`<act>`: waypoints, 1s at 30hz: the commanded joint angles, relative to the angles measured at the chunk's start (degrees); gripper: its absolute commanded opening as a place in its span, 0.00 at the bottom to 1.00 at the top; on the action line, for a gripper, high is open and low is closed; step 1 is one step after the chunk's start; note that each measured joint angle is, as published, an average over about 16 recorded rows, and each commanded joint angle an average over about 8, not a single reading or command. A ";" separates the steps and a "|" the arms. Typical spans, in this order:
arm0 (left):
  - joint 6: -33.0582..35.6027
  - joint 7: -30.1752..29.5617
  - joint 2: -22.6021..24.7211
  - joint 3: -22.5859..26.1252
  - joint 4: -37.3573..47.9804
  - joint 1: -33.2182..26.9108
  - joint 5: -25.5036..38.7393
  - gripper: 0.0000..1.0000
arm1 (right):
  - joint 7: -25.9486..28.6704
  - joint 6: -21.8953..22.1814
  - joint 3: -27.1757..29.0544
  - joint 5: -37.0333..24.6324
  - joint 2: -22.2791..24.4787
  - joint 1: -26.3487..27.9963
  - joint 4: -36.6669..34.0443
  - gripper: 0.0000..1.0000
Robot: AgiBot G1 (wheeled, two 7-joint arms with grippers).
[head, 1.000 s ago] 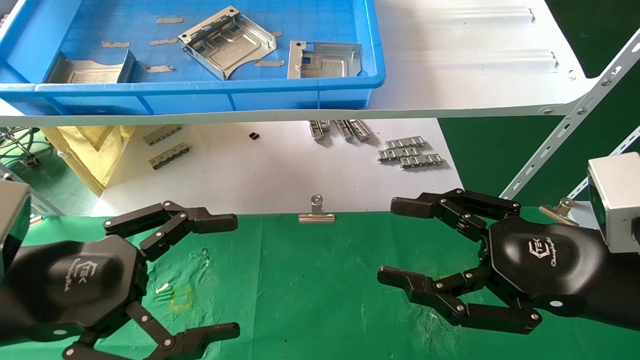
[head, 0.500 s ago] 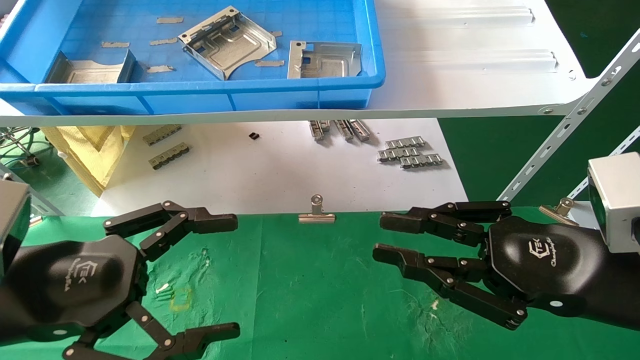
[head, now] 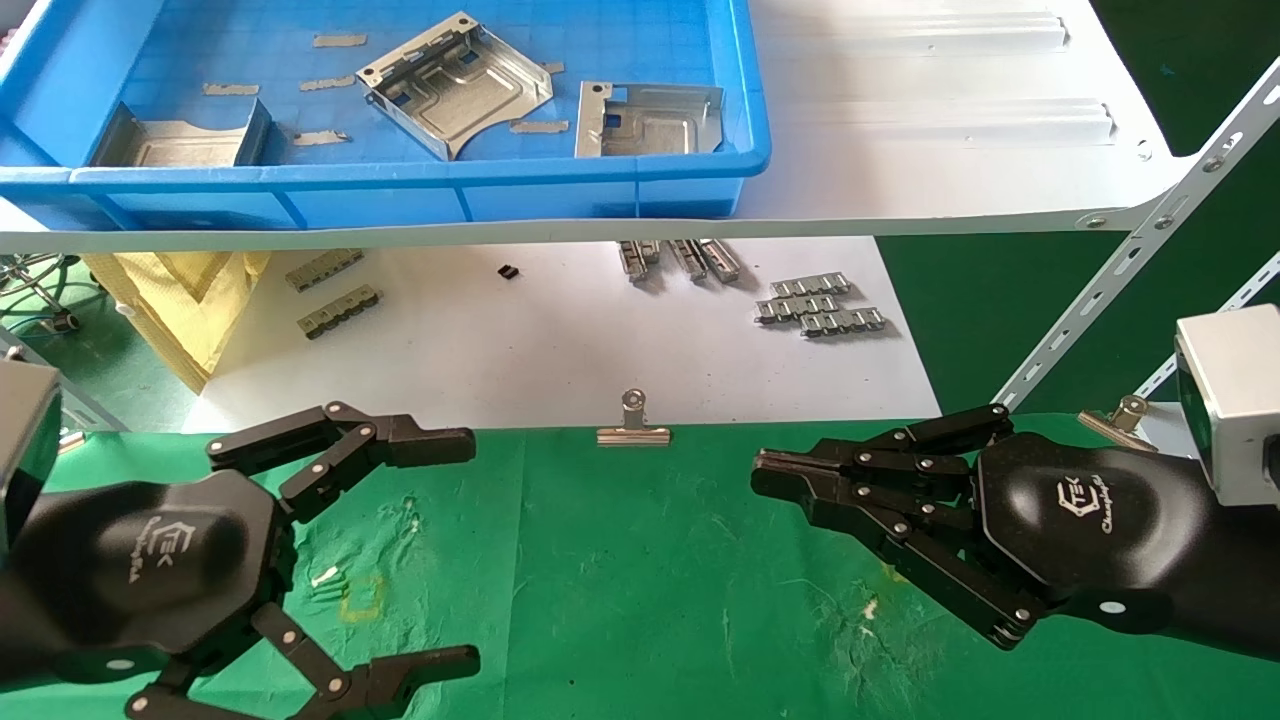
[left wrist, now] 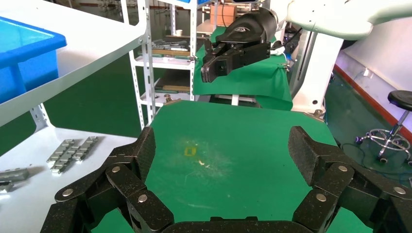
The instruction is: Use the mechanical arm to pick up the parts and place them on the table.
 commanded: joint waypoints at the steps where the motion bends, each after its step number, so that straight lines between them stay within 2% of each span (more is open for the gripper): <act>1: 0.00 0.00 0.00 0.00 0.00 0.00 0.00 1.00 | 0.00 0.00 0.00 0.00 0.00 0.00 0.00 0.00; 30: 0.00 0.00 0.00 0.00 0.00 0.00 0.00 1.00 | 0.00 0.00 0.00 0.00 0.00 0.00 0.00 0.00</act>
